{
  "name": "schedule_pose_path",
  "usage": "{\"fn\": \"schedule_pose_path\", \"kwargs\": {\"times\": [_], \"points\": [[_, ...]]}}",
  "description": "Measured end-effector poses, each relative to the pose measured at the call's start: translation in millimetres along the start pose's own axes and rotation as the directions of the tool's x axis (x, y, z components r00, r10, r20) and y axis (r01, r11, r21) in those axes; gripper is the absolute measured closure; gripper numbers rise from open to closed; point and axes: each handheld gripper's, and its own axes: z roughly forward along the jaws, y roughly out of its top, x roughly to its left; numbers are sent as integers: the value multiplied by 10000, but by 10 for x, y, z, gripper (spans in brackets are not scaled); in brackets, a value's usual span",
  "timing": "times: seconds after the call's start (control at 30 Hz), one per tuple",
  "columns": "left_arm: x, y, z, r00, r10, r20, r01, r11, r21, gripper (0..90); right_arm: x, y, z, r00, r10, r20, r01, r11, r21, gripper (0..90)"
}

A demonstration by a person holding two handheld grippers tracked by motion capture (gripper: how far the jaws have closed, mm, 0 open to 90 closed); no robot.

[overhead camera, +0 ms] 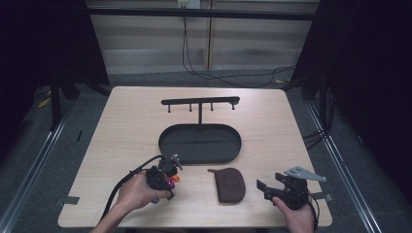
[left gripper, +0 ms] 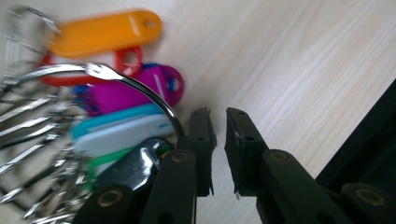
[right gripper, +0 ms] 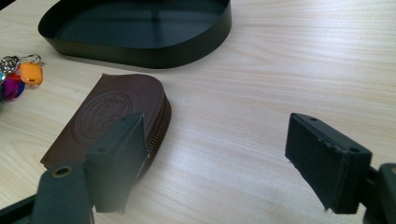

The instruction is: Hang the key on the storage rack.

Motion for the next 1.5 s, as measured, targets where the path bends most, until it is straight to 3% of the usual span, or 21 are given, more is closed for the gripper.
{"fn": "schedule_pose_path", "kwargs": {"times": [0.2, 0.4, 0.67, 0.87, 1.0, 1.1, 1.23, 1.37, 1.5], "points": [[33, -5, -125, 9997, -23, -249, 22, 10000, -68, 797, 0, 0, 1, 10000, 0, -9, 0, 10000, -6, 204], [52, -23, -71, 9981, -55, -607, 65, 9998, 165, 763, 2, 1, 6, 10000, 10, -33, -10, 10000, 8, 204], [65, -4, -32, 9977, -28, -681, 48, 9996, 292, 809, 2, 2, 7, 10000, 30, -20, -30, 10000, 5, 204], [40, 26, -23, 9951, 74, -982, -23, 9987, 518, 843, 4, 2, 8, 10000, 7, -4, -7, 10000, 23, 204], [61, 47, -22, 9964, 7, -850, 48, 9979, 647, 872, 2, 2, 8, 10000, 22, 9, -22, 10000, 14, 204], [84, 55, -28, 9968, -287, -747, 341, 9968, 721, 872, 3, 2, 10, 10000, 18, 1, -18, 10000, 50, 204], [69, 50, -85, 9980, 98, -619, -47, 9965, 831, 872, 3, 2, 13, 10000, 5, -6, -5, 10000, 61, 204], [48, 53, -193, 9982, 226, -551, -181, 9966, 803, 871, 3, 2, 16, 10000, 7, 4, -7, 10000, 74, 204], [32, 55, -267, 9963, 398, -758, -335, 9961, 820, 872, 1, 2, 14, 10000, 15, 12, -16, 10000, 85, 204]]}}
